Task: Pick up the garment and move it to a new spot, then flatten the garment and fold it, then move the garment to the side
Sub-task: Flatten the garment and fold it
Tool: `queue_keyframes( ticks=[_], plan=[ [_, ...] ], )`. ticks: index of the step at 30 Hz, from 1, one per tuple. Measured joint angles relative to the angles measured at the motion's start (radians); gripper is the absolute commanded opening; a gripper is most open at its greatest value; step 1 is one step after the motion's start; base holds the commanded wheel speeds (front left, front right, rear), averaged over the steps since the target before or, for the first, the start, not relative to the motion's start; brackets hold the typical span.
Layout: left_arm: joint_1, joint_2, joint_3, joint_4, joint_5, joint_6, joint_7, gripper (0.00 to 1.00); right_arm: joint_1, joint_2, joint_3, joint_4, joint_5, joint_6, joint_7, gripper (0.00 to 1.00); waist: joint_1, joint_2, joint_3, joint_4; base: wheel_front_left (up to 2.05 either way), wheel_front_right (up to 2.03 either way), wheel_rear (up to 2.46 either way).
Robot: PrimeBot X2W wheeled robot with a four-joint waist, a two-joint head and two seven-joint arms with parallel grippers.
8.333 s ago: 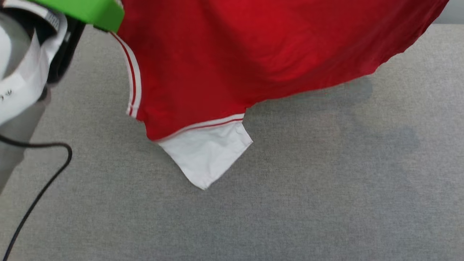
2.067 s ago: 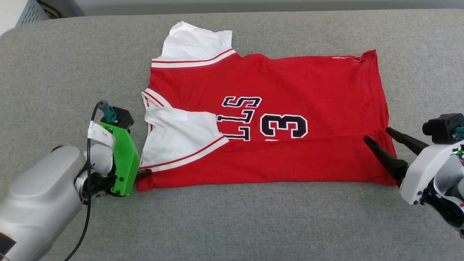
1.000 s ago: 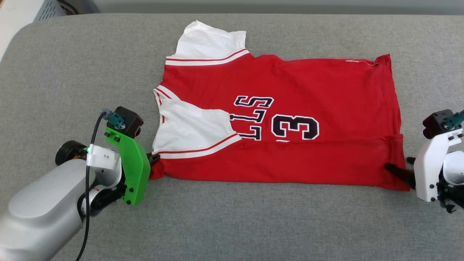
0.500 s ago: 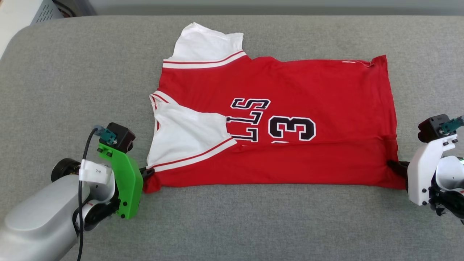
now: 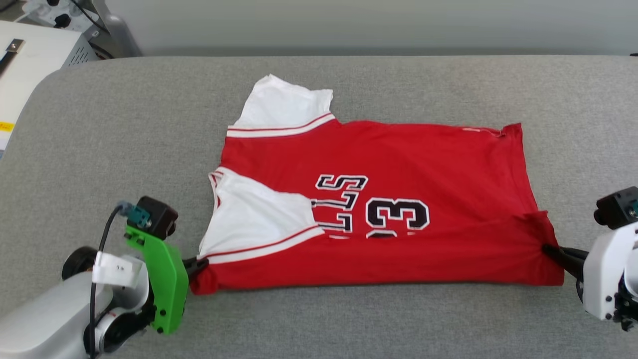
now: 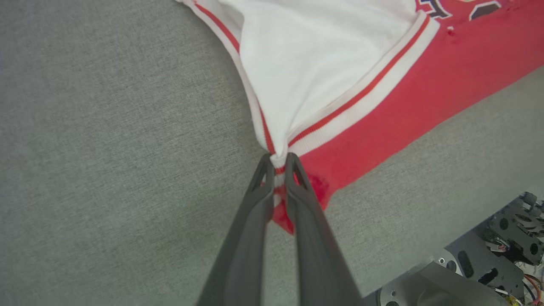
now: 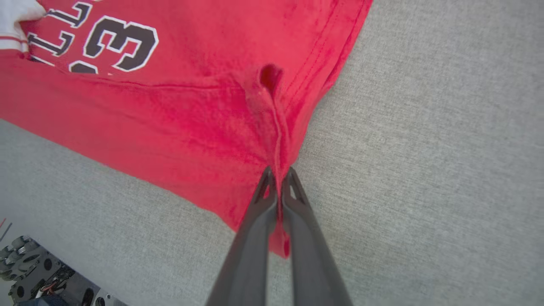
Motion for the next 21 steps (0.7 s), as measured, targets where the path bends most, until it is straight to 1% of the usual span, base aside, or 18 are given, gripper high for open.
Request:
queue_keyframes(
  ticks=[6, 11, 15, 17, 19, 21],
  plan=[
    [0.06, 0.057, -0.01, -0.1, -0.003, 0.047, -0.012, 0.0, 0.105, -0.029, -0.083, -0.087, 0.0, 0.0, 0.024, 0.0, 0.0, 0.0, -0.015, -0.008, 0.0, 0.0, 0.0],
    [0.093, 0.06, -0.02, -0.135, -0.012, 0.073, -0.017, 0.0, 0.167, -0.025, -0.153, -0.11, -0.011, 0.0, 0.063, 0.0, 0.0, 0.0, 0.005, -0.01, 0.0, 0.0, 0.0],
    [0.094, 0.04, -0.035, -0.096, -0.002, 0.082, -0.016, 0.0, 0.174, 0.018, -0.168, -0.085, -0.054, 0.0, 0.091, 0.0, 0.0, 0.0, 0.029, -0.013, 0.0, 0.0, 0.0],
    [0.095, 0.016, -0.039, -0.061, -0.002, 0.083, -0.016, 0.0, 0.173, 0.052, -0.168, -0.05, -0.072, 0.0, 0.095, 0.0, 0.0, 0.0, 0.041, -0.014, 0.0, 0.0, 0.0],
    [0.097, -0.005, -0.04, -0.029, -0.012, 0.08, -0.016, 0.0, 0.172, 0.082, -0.167, -0.01, -0.077, 0.0, 0.097, 0.0, 0.0, 0.0, 0.05, -0.015, 0.0, 0.0, 0.0],
    [0.097, -0.017, -0.042, 0.002, -0.011, 0.072, -0.016, 0.0, 0.164, 0.093, -0.16, 0.016, -0.101, 0.001, 0.087, 0.0, 0.0, 0.0, 0.053, -0.015, 0.0, 0.0, 0.0]
  ],
)
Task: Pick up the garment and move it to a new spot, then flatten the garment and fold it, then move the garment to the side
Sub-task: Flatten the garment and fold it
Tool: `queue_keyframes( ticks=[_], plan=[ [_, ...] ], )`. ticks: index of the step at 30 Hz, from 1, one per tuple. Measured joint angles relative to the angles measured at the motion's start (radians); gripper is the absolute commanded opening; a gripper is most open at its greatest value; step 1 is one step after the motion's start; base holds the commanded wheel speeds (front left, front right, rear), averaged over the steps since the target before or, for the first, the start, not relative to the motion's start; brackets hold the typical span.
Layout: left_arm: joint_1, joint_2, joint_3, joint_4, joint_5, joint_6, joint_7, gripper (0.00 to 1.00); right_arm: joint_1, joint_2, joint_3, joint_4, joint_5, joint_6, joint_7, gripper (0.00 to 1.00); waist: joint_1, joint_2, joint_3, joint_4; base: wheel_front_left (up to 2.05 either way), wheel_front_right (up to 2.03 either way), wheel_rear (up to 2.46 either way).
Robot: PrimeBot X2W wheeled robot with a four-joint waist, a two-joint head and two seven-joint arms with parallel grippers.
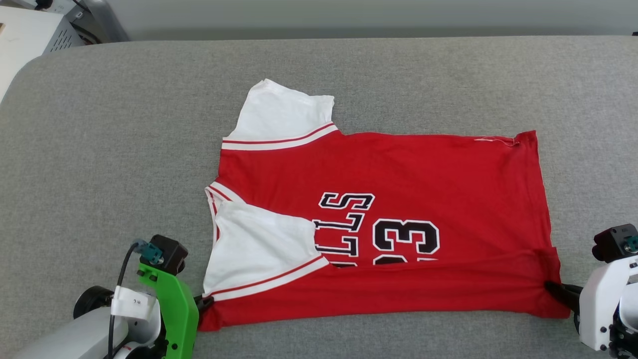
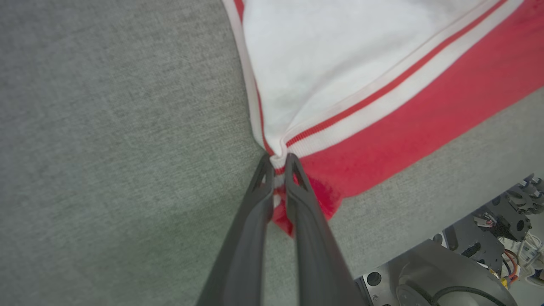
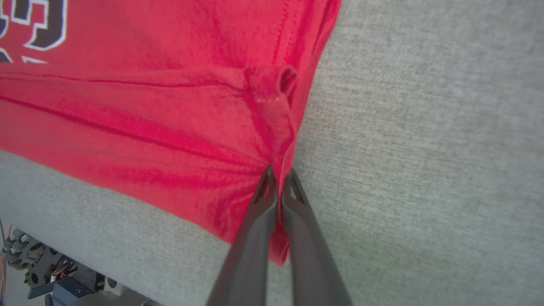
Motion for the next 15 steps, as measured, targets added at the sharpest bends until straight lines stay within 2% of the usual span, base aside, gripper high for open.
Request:
queue_keyframes(
  ticks=[1, 2, 3, 4, 5, 9, 15],
  plan=[
    [0.0, -0.004, -0.002, 0.014, 0.004, -0.003, -0.001, 0.0, -0.007, 0.006, 0.003, 0.012, -0.01, 0.0, -0.008, 0.0, 0.0, 0.0, -0.001, 0.0, 0.0, 0.0, 0.0],
    [0.0, -0.01, -0.001, 0.026, 0.004, -0.008, -0.009, 0.0, -0.009, 0.012, 0.004, 0.022, -0.011, 0.0, -0.019, 0.13, 0.0, 0.0, -0.005, 0.001, 0.0, 0.0, 0.0],
    [0.001, -0.015, 0.0, 0.035, 0.002, -0.009, -0.018, 0.15, -0.009, 0.02, 0.004, 0.03, -0.011, 0.0, -0.032, 0.28, 0.0, 0.0, -0.01, 0.001, 0.0, 0.0, 0.0],
    [0.004, -0.018, 0.001, 0.04, 0.0, -0.01, -0.027, 0.95, -0.009, 0.025, 0.004, 0.035, -0.009, 0.0, -0.04, 0.95, 0.0, 0.0, -0.015, 0.002, 0.0, 0.0, 0.0],
    [0.007, -0.02, 0.002, 0.045, 0.0, -0.012, -0.041, 1.0, -0.008, 0.027, 0.007, 0.039, -0.01, 0.0, -0.05, 1.0, 0.0, 0.0, -0.022, 0.003, 0.0, 0.0, 0.0],
    [0.011, -0.001, 0.019, 0.037, 0.011, -0.01, -0.086, 1.0, -0.003, 0.032, -0.001, 0.017, -0.022, 0.0, -0.136, 1.0, 0.0, 0.0, -0.052, 0.006, 0.0, 0.0, 0.0],
    [-0.02, 0.05, 0.084, -0.026, 0.057, 0.02, -0.184, 1.0, 0.007, 0.049, -0.066, -0.06, -0.084, -0.001, -0.297, 1.0, 0.0, 0.0, -0.085, 0.01, 0.0, 0.0, 0.0]
  ],
)
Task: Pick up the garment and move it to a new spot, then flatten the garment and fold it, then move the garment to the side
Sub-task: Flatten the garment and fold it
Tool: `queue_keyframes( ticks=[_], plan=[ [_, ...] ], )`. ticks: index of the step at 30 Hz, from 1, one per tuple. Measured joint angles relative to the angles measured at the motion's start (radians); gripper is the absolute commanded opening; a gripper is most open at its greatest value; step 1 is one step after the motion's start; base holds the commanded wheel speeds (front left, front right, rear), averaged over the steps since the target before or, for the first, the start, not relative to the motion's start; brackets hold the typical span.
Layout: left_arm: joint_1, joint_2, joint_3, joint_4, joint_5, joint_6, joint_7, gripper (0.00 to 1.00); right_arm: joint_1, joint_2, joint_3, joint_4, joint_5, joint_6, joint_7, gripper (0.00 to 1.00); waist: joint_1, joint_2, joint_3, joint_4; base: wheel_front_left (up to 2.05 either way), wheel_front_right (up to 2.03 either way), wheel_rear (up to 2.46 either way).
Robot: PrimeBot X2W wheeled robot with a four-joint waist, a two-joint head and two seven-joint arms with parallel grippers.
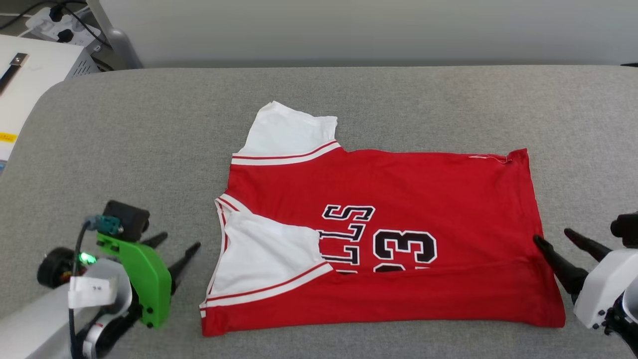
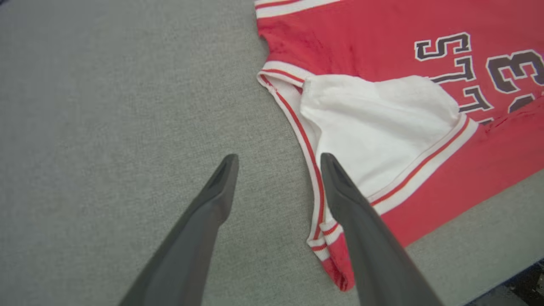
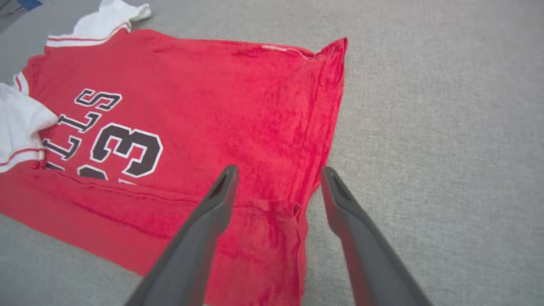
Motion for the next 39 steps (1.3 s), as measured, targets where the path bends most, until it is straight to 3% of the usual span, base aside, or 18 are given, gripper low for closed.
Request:
queue_keyframes(
  ticks=[5, 10, 16, 19, 25, 32, 39],
  plan=[
    [-0.109, 0.015, 0.062, -0.015, 0.072, 0.025, -0.059, 1.0, 0.0, 0.07, -0.092, -0.061, -0.093, 0.0, -0.137, 1.0, 0.0, 0.0, 0.012, -0.01, 0.0, 0.0, 0.0],
    [-0.247, -0.007, 0.107, 0.006, 0.115, 0.022, -0.071, 1.0, -0.006, 0.163, -0.178, -0.127, -0.211, 0.0, -0.219, 1.0, 0.0, 0.0, 0.045, -0.026, 0.0, 0.0, 0.0],
    [-0.457, -0.068, 0.145, 0.089, 0.176, -0.015, -0.055, 1.0, -0.022, 0.227, -0.204, -0.218, -0.282, 0.0, -0.235, 1.0, 0.0, 0.0, 0.108, -0.052, 0.0, 0.0, 0.0],
    [-0.564, -0.125, 0.154, 0.157, 0.185, -0.056, -0.009, 1.0, -0.037, 0.237, -0.203, -0.236, -0.304, 0.0, -0.236, 1.0, 0.0, 0.0, 0.151, -0.067, 0.0, 0.0, 0.0],
    [-0.735, -0.211, 0.128, 0.339, 0.13, -0.148, 0.218, 1.0, -0.087, 0.233, -0.176, -0.247, -0.311, 0.0, -0.245, 1.0, 0.0, 0.0, 0.238, -0.096, 0.0, 0.0, 0.0],
    [-0.838, -0.248, 0.081, 0.511, 0.021, -0.204, 0.561, 1.0, -0.157, 0.224, -0.133, -0.249, -0.311, 0.0, -0.245, 1.0, 0.0001, 0.0, 0.334, -0.141, 0.0, 0.0, 0.0],
    [-0.873, -0.257, 0.046, 0.592, 0.014, -0.221, 0.66, 1.0, -0.196, 0.216, -0.108, -0.234, -0.3, 0.0, -0.249, 1.0, 0.0001, 0.0, 0.416, -0.19, 0.0, 0.0, 0.0]
  ],
)
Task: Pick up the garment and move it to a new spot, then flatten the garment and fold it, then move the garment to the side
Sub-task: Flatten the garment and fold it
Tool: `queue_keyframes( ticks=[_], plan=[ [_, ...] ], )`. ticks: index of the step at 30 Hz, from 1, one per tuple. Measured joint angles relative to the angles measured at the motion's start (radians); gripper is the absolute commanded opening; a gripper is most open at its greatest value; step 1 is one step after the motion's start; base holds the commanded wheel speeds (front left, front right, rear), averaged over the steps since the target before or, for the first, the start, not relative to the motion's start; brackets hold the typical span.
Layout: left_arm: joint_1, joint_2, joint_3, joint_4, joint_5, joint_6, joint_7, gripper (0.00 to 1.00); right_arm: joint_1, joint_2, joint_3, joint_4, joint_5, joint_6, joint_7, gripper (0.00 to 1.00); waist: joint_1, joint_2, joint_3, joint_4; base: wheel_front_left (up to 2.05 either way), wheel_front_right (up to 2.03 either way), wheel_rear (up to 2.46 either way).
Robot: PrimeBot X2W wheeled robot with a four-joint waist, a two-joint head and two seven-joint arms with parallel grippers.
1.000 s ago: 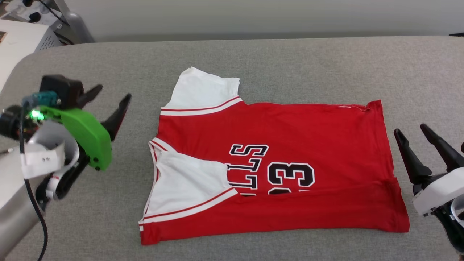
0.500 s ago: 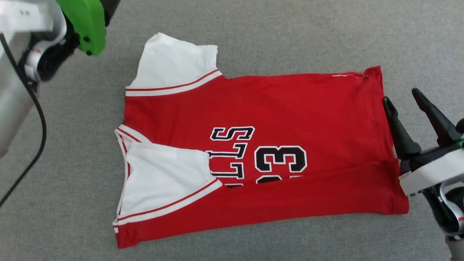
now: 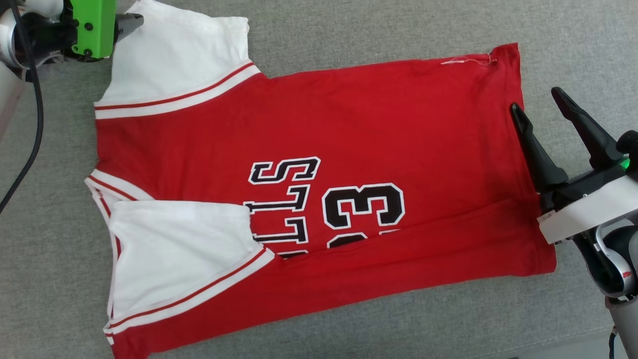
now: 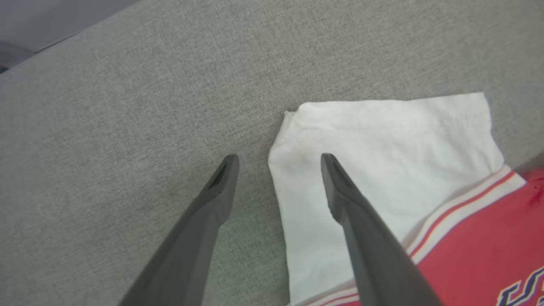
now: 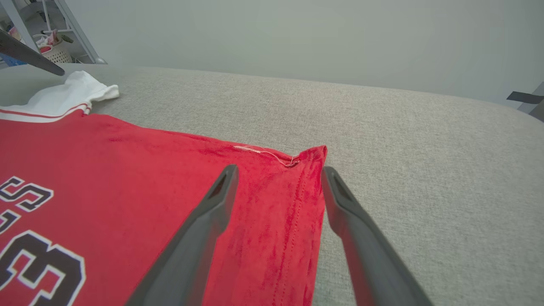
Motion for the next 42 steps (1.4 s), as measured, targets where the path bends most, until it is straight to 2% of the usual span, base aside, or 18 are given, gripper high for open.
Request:
queue_keyframes(
  ticks=[8, 9, 10, 14, 18, 22, 26, 30, 32, 34, 37, 42],
  plan=[
    [-0.028, 0.001, -0.038, 0.05, 0.018, -0.011, 0.038, 1.0, -0.013, -0.005, 0.01, 0.029, 0.012, 0.0, -0.018, 1.0, 0.0, 0.0, 0.057, -0.041, 0.0, 0.0, 0.0],
    [-0.032, 0.001, -0.044, 0.049, 0.019, -0.013, 0.049, 0.91, -0.013, -0.007, 0.01, 0.033, 0.014, 0.0, -0.023, 1.0, 0.0, 0.0, 0.06, -0.044, 0.0, 0.0, 0.0],
    [-0.035, 0.001, -0.047, 0.047, 0.018, -0.016, 0.049, 0.0, -0.014, -0.012, 0.009, 0.037, 0.019, 0.0, -0.025, 1.0, 0.0, 0.0001, 0.061, -0.044, 0.0, 0.0, 0.0],
    [-0.032, -0.006, -0.058, 0.042, 0.012, -0.021, 0.034, 0.0, -0.026, -0.022, 0.003, 0.046, 0.028, 0.0, -0.031, 1.0, 0.0, 0.0, 0.053, -0.038, 0.0, 0.0, 0.0],
    [-0.018, -0.01, -0.08, 0.031, 0.028, -0.024, -0.026, 0.0, -0.058, -0.052, -0.014, 0.048, 0.028, 0.0, -0.031, 1.0, 0.0, 0.0, 0.03, -0.028, 0.0, 0.0, 0.0],
    [0.016, -0.011, -0.097, 0.001, 0.06, -0.026, -0.102, 0.0, -0.114, -0.118, -0.027, 0.043, 0.033, 0.0, 0.02, 1.0, 0.0, 0.0, 0.001, -0.01, 0.0, 0.0, 0.0],
    [0.039, -0.011, -0.11, -0.055, 0.076, -0.027, -0.178, 0.0, -0.179, -0.213, 0.013, 0.047, 0.114, 0.0, 0.167, 1.0, 0.0, 0.0, -0.027, 0.023, 0.0, 0.0, 0.0],
    [0.057, -0.006, -0.119, -0.13, 0.086, -0.027, -0.245, 0.0, -0.255, -0.31, 0.094, 0.063, 0.21, 0.0, 0.372, 1.0, 0.0, 0.0, -0.051, 0.061, 0.0, 0.0, 0.0],
    [0.065, -0.002, -0.123, -0.165, 0.092, -0.027, -0.271, 0.0, -0.291, -0.337, 0.128, 0.088, 0.268, 0.0, 0.473, 1.0, 0.0, 0.0, -0.059, 0.079, 0.0, 0.0, 0.0],
    [0.074, 0.003, -0.124, -0.201, 0.111, -0.027, -0.295, 0.0, -0.323, -0.357, 0.164, 0.123, 0.323, 0.0, 0.593, 1.0, 0.0, 0.0, -0.068, 0.099, 0.0, 0.0, 0.0],
    [0.08, 0.009, -0.124, -0.249, 0.127, -0.025, -0.319, 0.0, -0.374, -0.366, 0.203, 0.177, 0.36, 0.0, 0.716, 1.0, 0.0, 0.0, -0.075, 0.126, 0.0, 0.0, 0.0],
    [0.08, 0.014, -0.125, -0.32, 0.143, -0.009, -0.34, 0.0, -0.46, -0.348, 0.266, 0.278, 0.352, 0.0, 0.817, 1.0, 0.0, 0.0, -0.074, 0.165, 0.0, 0.0, 0.0]
  ],
)
